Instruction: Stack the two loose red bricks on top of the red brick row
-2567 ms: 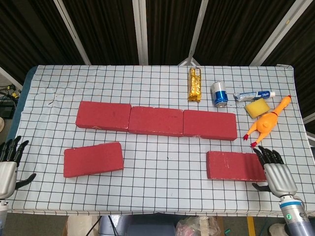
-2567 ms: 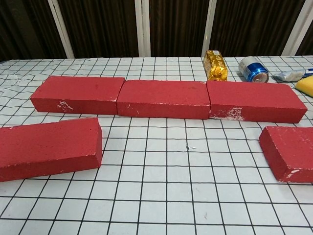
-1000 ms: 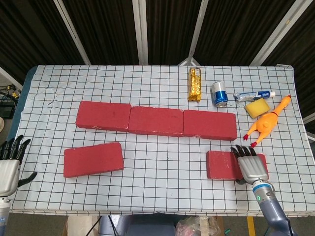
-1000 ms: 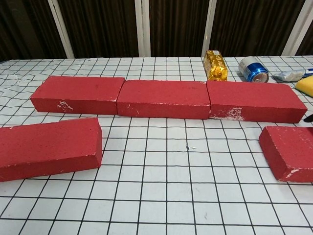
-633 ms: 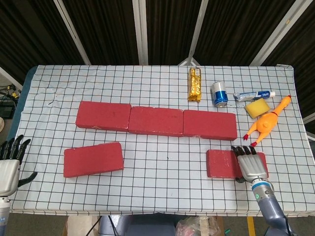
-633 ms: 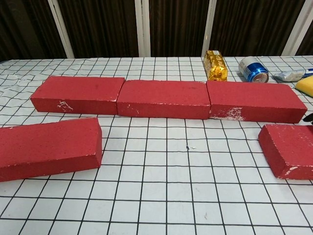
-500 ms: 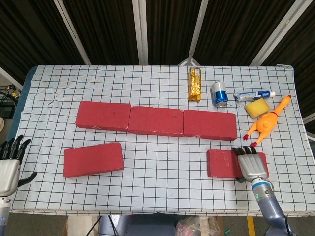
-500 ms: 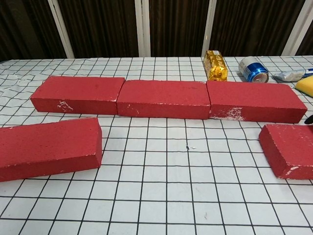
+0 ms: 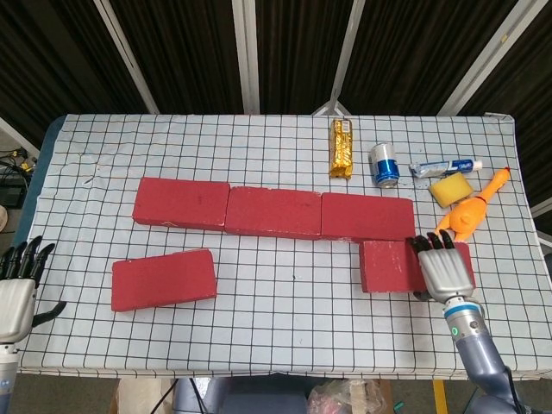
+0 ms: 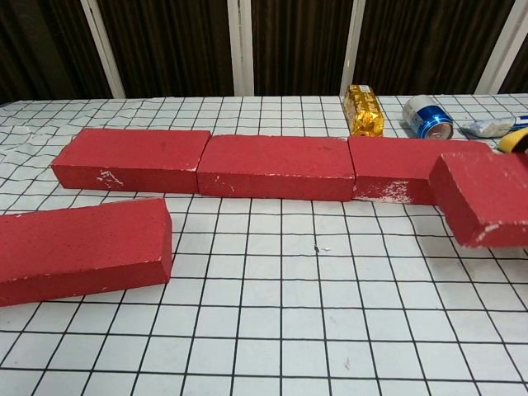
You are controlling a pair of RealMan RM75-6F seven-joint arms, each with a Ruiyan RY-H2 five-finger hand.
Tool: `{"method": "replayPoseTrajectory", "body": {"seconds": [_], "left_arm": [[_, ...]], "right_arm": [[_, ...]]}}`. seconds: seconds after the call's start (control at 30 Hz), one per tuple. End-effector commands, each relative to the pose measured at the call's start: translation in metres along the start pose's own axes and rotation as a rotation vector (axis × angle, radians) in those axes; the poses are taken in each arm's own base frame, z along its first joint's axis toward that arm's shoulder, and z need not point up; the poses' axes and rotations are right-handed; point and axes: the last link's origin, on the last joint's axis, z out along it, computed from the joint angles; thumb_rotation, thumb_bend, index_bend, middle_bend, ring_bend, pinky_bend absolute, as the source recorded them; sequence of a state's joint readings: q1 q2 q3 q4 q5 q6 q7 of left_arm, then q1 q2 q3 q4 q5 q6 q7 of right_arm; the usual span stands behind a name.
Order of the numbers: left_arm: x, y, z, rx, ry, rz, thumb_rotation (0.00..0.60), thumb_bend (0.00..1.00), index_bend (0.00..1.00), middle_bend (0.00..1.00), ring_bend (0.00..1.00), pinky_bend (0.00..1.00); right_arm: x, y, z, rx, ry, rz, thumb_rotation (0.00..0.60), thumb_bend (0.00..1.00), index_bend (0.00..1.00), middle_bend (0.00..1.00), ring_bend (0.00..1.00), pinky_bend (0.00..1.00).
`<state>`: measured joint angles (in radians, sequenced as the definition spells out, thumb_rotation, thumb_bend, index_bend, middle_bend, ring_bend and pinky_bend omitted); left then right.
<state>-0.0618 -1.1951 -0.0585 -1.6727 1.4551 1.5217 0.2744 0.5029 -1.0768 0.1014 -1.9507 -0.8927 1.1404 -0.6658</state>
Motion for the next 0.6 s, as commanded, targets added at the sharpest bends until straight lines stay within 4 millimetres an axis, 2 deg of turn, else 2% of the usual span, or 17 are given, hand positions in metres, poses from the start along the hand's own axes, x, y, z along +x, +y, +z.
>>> {"method": "replayPoseTrajectory", "body": {"seconds": [0.03,0.07,0.17,0.23,0.43,0.6], "left_arm": [[0.000,0.000,0.000,0.001,0.000,0.001,0.600,0.00,0.12,0.00,0.00,0.05],[0.000,0.000,0.001,0.003,0.001,0.000,0.600,0.00,0.12,0.00,0.00,0.05],[0.000,-0.001,0.002,0.010,0.004,0.000,0.600,0.00,0.12,0.00,0.00,0.05],[0.000,-0.002,0.002,0.012,0.004,0.002,0.600,0.00,0.12,0.00,0.00,0.05],[-0.002,-0.002,0.004,0.014,-0.001,0.007,0.600,0.00,0.12,0.00,0.00,0.05],[-0.003,-0.002,0.005,0.021,-0.001,0.013,0.600,0.00,0.12,0.00,0.00,0.05]], "right_arm": [[0.039,-0.012,0.010,0.023,0.044,0.022,0.600,0.16,0.28,0.23,0.11,0.00],[0.051,-0.019,0.015,0.038,0.048,0.027,0.600,0.16,0.28,0.23,0.11,0.00],[0.068,-0.036,0.027,0.060,0.044,0.010,0.600,0.16,0.28,0.23,0.11,0.00],[0.079,-0.054,0.043,0.076,0.039,0.011,0.600,0.16,0.28,0.23,0.11,0.00],[0.091,-0.104,0.078,0.075,-0.030,0.058,0.600,0.16,0.28,0.23,0.12,0.00],[0.090,-0.139,0.100,0.071,-0.073,0.019,0.600,0.16,0.28,0.23,0.12,0.00]]}}
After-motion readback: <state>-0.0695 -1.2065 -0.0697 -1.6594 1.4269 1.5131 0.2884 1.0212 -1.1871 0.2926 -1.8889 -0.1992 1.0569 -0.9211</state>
